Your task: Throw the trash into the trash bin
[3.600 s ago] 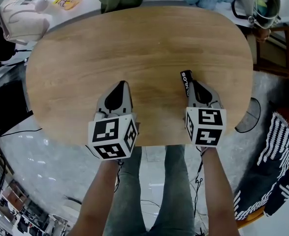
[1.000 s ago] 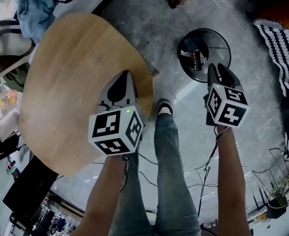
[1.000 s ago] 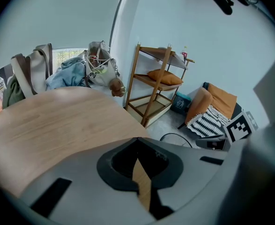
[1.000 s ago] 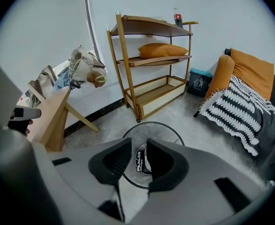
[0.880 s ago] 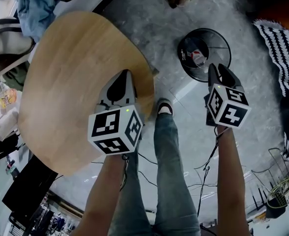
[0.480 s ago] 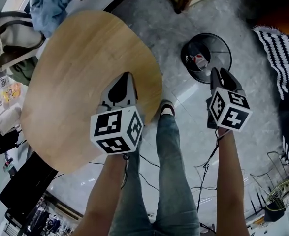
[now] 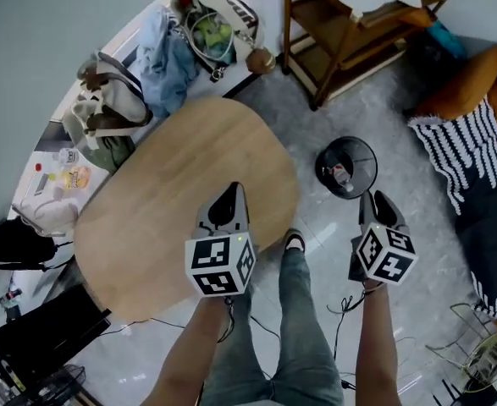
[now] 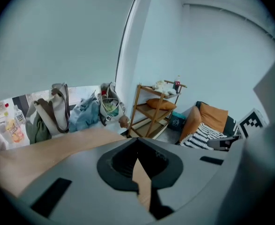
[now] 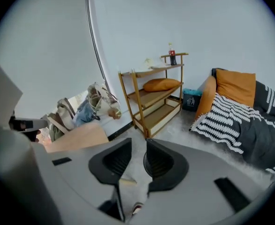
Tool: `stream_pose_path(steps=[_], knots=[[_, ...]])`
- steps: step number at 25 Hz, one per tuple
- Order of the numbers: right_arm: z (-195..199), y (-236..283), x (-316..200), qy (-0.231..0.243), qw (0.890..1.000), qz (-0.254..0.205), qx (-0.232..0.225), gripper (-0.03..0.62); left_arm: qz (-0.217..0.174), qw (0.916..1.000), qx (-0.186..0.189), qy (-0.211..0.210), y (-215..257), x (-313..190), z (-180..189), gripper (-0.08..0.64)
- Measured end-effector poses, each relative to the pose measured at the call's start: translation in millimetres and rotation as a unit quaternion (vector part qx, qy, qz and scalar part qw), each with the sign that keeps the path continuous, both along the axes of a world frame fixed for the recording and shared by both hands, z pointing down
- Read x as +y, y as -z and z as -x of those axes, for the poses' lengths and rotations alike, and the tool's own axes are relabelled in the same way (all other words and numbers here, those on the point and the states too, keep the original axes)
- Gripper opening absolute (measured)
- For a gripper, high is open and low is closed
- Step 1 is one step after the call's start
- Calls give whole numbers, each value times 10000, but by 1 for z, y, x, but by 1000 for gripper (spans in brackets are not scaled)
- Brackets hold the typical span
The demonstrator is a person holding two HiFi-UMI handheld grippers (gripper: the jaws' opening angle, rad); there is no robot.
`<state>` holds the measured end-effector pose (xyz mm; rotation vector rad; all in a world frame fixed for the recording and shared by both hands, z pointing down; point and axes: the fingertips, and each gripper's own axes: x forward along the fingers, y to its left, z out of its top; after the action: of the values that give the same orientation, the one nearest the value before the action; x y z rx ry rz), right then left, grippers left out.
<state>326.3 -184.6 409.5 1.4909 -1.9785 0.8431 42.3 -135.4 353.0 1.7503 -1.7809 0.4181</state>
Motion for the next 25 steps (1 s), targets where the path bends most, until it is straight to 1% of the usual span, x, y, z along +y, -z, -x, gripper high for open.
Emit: stream_pose_path(steps=[4, 6, 9, 11, 14, 17, 20, 22, 25], knots=[[18, 99, 29, -147, 9990, -369, -210, 97, -282, 9993, 39, -248, 95, 16, 12, 11], [25, 148, 33, -266, 9966, -711, -315, 67, -601, 9974, 64, -386, 148, 11, 18, 11], [26, 224, 47, -451, 9900, -1309, -278, 18, -1137, 9911, 124, -683, 225, 12, 21, 11], [20, 271, 62, -568, 9844, -1652, -188, 12, -1395, 9859, 116, -912, 266, 20, 19, 11], [8, 331, 76, -810, 9722, -2196, -96, 8, -1808, 9760, 75, -1214, 318, 23, 19, 11], [-9, 374, 93, -1097, 9586, -2629, -1, 6, -2206, 9653, 88, -1393, 358, 23, 17, 11], [-31, 399, 116, -1372, 9478, -2876, 83, 6, -2470, 9576, 110, -1481, 384, 28, 13, 11], [-43, 404, 131, -1512, 9430, -2962, 124, 6, -2564, 9550, 93, -1485, 390, 33, 12, 11], [-58, 401, 146, -1693, 9395, -2974, 178, 6, -2543, 9556, 96, -1487, 386, 38, 11, 11]])
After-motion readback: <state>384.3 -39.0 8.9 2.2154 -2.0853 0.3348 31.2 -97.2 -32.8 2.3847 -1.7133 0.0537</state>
